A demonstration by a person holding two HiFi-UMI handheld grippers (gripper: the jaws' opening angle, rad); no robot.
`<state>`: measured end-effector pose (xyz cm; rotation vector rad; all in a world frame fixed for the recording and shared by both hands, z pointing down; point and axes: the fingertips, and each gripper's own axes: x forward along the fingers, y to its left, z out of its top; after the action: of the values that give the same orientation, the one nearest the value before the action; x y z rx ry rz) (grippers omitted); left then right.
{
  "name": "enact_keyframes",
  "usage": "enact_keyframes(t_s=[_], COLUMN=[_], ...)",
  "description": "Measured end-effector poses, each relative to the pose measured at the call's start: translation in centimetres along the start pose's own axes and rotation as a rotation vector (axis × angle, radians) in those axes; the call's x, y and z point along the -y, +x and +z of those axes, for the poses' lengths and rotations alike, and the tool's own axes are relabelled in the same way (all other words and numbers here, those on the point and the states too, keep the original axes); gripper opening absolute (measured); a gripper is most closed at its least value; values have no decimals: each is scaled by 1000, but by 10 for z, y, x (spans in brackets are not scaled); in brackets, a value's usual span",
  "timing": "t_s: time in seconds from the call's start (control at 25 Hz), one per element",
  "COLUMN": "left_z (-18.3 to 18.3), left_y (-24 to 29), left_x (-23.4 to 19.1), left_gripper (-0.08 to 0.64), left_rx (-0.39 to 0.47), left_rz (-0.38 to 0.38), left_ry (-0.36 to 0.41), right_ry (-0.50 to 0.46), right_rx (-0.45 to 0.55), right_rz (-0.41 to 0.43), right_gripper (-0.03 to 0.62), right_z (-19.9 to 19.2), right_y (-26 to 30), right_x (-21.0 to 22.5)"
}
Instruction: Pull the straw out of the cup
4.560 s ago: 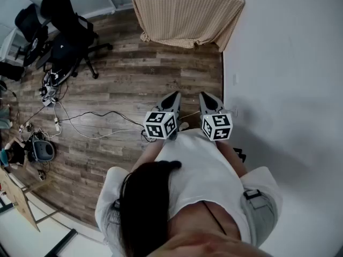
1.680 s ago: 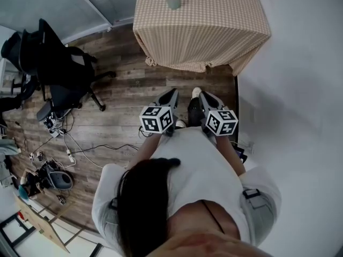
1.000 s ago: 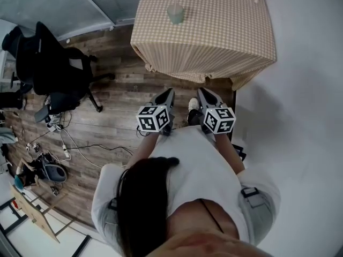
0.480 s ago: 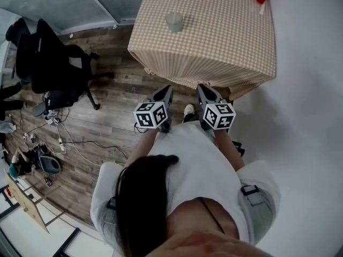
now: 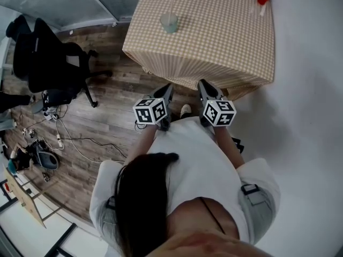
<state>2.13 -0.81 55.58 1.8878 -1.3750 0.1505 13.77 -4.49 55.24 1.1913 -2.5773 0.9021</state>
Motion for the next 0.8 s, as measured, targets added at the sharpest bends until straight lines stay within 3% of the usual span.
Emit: enact_keyframes(t_s=[0.24,0.44,0.8], left_z=[-1,-8,9], left_y=[9,13,18], left_x=[12,17,-11], left_gripper=[11,11,11], left_rx=[-16,-62,-9], left_rz=[-26,-32,18], left_ry=[-2,92,1], right_ry=[12,8,12], right_rx=[-5,-15,6], right_rz=[11,15,-36], right_gripper=[38,38,38], right_z=[3,0,11], right_y=[-2,0,11], right_x=[8,8,23])
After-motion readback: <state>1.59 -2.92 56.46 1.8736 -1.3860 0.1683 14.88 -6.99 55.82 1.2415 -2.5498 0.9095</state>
